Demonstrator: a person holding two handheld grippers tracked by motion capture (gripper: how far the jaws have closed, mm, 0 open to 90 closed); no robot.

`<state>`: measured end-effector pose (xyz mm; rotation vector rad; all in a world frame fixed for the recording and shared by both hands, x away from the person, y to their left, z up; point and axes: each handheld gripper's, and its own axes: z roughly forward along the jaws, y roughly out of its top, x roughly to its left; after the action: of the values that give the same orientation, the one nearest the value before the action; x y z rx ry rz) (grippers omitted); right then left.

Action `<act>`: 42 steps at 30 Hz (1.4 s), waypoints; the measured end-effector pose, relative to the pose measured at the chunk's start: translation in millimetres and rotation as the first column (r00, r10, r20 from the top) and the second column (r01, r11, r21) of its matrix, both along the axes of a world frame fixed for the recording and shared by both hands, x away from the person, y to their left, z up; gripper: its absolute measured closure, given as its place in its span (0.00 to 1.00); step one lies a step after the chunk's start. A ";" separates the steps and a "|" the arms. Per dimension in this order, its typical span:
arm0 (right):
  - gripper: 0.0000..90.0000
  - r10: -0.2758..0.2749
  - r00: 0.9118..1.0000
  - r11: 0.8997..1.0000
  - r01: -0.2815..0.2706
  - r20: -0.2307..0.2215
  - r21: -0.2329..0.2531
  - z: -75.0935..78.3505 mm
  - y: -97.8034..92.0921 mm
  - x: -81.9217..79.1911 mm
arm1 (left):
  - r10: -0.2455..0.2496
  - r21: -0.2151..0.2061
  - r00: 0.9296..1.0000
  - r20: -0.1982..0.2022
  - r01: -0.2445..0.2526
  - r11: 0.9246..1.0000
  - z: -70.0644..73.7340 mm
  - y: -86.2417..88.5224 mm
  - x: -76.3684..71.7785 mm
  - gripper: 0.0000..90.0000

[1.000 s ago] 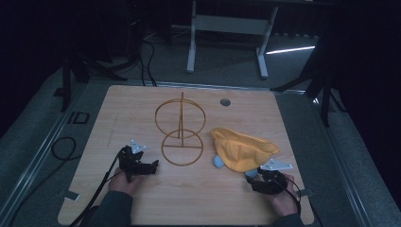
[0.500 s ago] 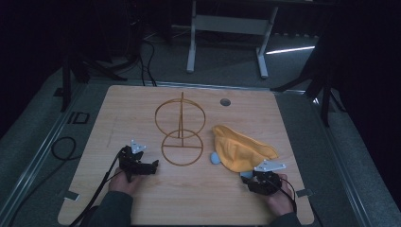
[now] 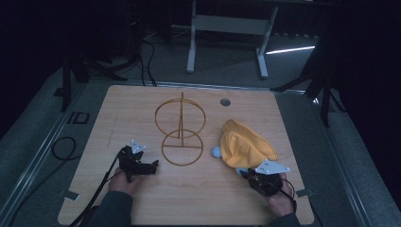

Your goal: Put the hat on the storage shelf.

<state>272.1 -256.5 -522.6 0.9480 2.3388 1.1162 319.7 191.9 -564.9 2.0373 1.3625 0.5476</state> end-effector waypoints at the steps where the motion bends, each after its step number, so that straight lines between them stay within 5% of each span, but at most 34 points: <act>1: 0.86 0.005 1.000 1.000 -0.005 0.004 0.006 2.9 -0.1 0.0 | 0.000 0.000 1.000 0.000 0.000 1.000 0.0 0.0 0.0 0.02; 5: 0.87 0.022 0.999 0.999 -0.023 0.027 0.043 15.4 -0.5 3.6 | 0.000 0.000 1.000 0.000 0.000 1.000 0.0 0.0 0.0 0.02; 20: 0.88 0.061 0.991 0.998 -0.063 0.119 0.017 64.7 12.6 16.9 | 0.001 -0.002 1.000 0.001 -0.001 1.000 -0.1 -0.1 0.0 0.02; 24: 0.88 0.090 0.987 0.992 -0.101 0.136 0.076 83.9 16.1 14.5 | 0.001 -0.001 1.000 0.000 -0.001 1.000 0.0 -0.1 0.0 0.02; 28: 0.88 0.114 0.984 0.973 -0.139 0.136 0.185 97.9 14.6 12.8 | 0.000 -0.001 1.000 0.001 0.000 1.000 0.0 0.0 0.0 0.02; 34: 0.86 -0.004 0.997 0.960 -0.017 0.075 0.279 87.6 -6.0 24.1 | 0.001 -0.002 1.000 0.001 -0.001 1.000 -0.1 -0.1 0.0 0.02; 38: 0.80 -0.094 0.995 0.945 0.080 0.029 0.316 79.0 -25.6 28.3 | 0.001 -0.001 1.000 0.001 -0.001 1.000 -0.1 -0.1 0.0 0.02; 42: 0.71 -0.137 0.991 0.944 0.130 0.000 0.303 71.4 -38.1 27.5 | 0.001 -0.001 1.000 0.001 -0.001 1.000 -0.1 -0.1 0.0 0.02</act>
<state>299.6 -294.6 -451.2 1.1747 2.0864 1.4465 319.7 191.8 -565.0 2.0356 1.3628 0.5473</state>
